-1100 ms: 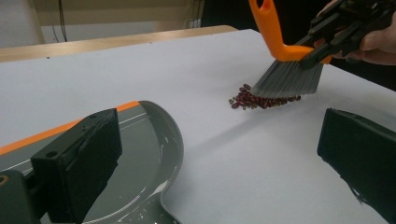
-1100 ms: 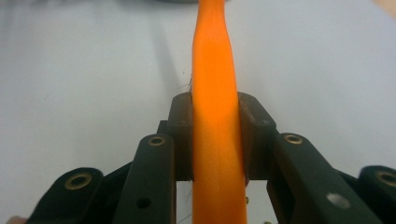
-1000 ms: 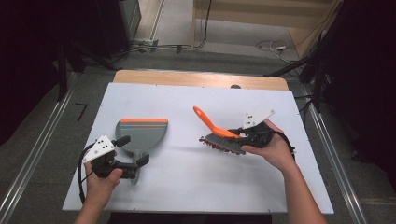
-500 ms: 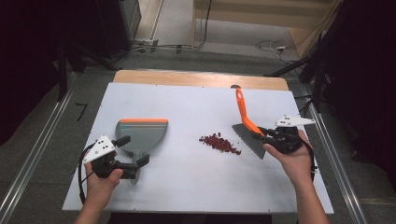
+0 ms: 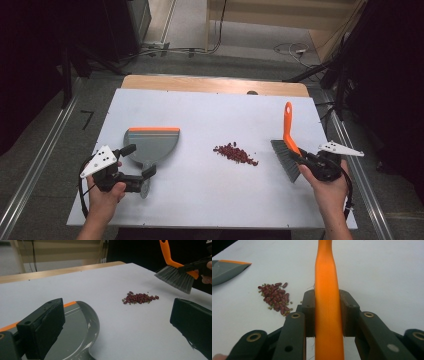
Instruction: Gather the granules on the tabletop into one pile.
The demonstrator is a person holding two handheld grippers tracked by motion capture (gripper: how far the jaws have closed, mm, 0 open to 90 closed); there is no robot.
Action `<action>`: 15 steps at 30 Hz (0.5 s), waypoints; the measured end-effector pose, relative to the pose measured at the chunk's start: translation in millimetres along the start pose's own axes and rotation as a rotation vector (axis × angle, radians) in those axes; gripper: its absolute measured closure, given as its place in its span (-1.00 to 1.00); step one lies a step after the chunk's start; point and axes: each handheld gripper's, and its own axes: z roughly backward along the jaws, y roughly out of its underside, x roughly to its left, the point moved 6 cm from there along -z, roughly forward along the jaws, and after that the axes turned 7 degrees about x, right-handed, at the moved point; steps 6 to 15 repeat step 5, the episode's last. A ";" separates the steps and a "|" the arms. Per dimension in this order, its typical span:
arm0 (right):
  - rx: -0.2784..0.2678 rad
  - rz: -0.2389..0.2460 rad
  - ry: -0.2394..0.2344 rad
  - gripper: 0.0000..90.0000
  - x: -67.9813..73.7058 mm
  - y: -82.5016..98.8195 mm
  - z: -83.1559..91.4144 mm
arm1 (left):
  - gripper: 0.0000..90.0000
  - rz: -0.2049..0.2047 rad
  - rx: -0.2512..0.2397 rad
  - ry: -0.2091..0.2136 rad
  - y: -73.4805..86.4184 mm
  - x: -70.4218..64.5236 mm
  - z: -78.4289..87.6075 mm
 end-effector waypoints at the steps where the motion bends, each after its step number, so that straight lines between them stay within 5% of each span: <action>1: -0.001 -0.011 0.000 0.53 -1.6 0.6 -0.1 | -1.00 0.002 0.000 -0.002 0.0 0.6 0.4; 15: 0.001 -0.018 0.003 0.53 -3.1 1.4 -2.4 | -1.00 0.002 0.000 -0.006 -0.7 0.8 0.8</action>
